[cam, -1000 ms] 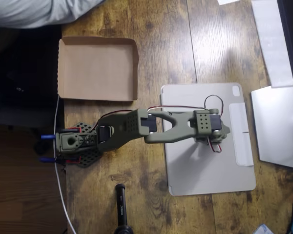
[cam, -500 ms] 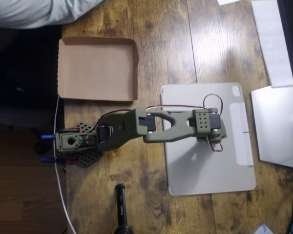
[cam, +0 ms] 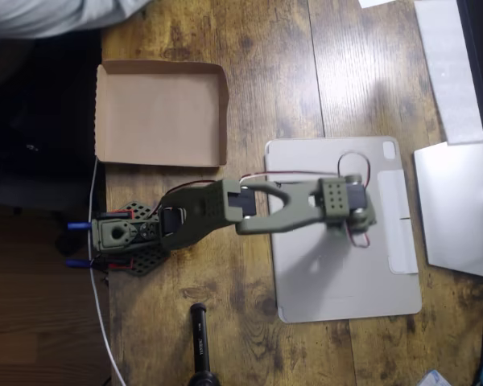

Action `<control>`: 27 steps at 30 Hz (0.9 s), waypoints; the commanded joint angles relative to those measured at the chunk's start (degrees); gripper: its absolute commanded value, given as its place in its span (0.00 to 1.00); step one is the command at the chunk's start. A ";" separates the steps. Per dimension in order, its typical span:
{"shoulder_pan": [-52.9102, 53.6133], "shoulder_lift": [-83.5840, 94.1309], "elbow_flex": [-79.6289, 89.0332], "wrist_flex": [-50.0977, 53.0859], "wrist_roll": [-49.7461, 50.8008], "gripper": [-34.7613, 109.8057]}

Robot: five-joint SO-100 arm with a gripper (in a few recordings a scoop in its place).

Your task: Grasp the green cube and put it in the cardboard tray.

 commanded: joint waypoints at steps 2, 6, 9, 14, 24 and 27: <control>-8.35 8.26 -5.62 14.33 3.52 0.33; -18.90 24.61 6.94 15.47 6.33 0.37; -25.58 36.56 18.02 15.47 8.26 0.38; -32.17 47.37 30.50 15.56 12.04 0.39; -32.96 53.53 45.26 13.80 13.71 0.39; -31.73 54.49 45.88 13.18 13.18 0.40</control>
